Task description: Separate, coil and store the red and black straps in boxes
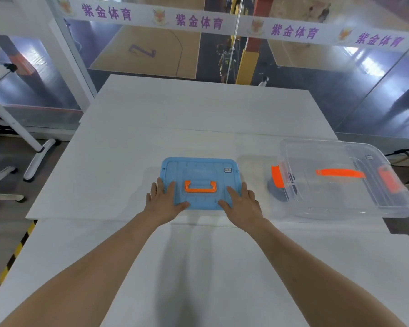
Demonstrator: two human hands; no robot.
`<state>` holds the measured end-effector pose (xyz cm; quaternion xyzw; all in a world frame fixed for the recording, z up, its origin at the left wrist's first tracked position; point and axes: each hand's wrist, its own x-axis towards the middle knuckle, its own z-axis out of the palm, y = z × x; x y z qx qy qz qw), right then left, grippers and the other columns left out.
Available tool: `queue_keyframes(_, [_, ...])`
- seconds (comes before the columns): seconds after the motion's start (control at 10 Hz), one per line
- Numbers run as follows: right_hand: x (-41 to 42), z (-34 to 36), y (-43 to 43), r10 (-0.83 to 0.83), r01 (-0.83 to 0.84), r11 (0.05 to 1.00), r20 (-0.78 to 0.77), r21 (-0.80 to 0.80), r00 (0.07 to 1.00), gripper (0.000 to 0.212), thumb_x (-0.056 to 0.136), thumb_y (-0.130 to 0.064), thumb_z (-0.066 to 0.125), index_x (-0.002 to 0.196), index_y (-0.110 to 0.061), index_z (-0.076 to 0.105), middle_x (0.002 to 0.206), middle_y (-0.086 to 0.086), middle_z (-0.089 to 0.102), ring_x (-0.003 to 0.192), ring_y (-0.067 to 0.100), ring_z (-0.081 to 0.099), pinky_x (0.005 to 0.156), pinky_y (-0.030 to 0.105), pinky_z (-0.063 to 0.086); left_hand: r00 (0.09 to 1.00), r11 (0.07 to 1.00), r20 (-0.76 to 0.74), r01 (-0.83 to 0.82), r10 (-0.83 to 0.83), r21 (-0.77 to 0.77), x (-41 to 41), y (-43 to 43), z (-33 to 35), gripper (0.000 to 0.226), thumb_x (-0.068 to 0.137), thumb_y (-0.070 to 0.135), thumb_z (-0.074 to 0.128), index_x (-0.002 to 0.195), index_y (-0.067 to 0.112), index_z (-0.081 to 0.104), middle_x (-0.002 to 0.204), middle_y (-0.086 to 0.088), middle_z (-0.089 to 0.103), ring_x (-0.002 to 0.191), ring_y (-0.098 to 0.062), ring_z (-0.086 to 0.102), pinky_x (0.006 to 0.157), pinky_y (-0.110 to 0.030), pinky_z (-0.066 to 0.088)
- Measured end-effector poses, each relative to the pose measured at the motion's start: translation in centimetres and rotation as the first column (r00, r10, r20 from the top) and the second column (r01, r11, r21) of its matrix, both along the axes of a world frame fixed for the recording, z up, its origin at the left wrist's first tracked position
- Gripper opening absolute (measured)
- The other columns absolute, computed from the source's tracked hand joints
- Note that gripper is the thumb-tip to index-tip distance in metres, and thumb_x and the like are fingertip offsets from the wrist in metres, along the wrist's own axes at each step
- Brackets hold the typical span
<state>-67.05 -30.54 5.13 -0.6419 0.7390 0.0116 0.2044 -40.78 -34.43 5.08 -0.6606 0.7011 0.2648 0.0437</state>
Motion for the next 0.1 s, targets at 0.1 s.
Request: queue_keyframes(0.1, [0.04,0.87,1.61,0.044,-0.046,0.998,-0.042,-0.035,0.998,0.063,0.104,-0.063,0.039,0.158,-0.031,0.036,0.168,0.015,0.023,0.145,0.036,0.035,0.114,0.051,0.041,0.999,0.998,-0.007,0.048,-0.048,-0.033,-0.22,1.34,1.31,0.084,0.100,0.065,0.045,0.165,0.025,0.010,0.173,-0.016,-0.014,0.160,-0.041,-0.006,0.127,-0.060,0.011])
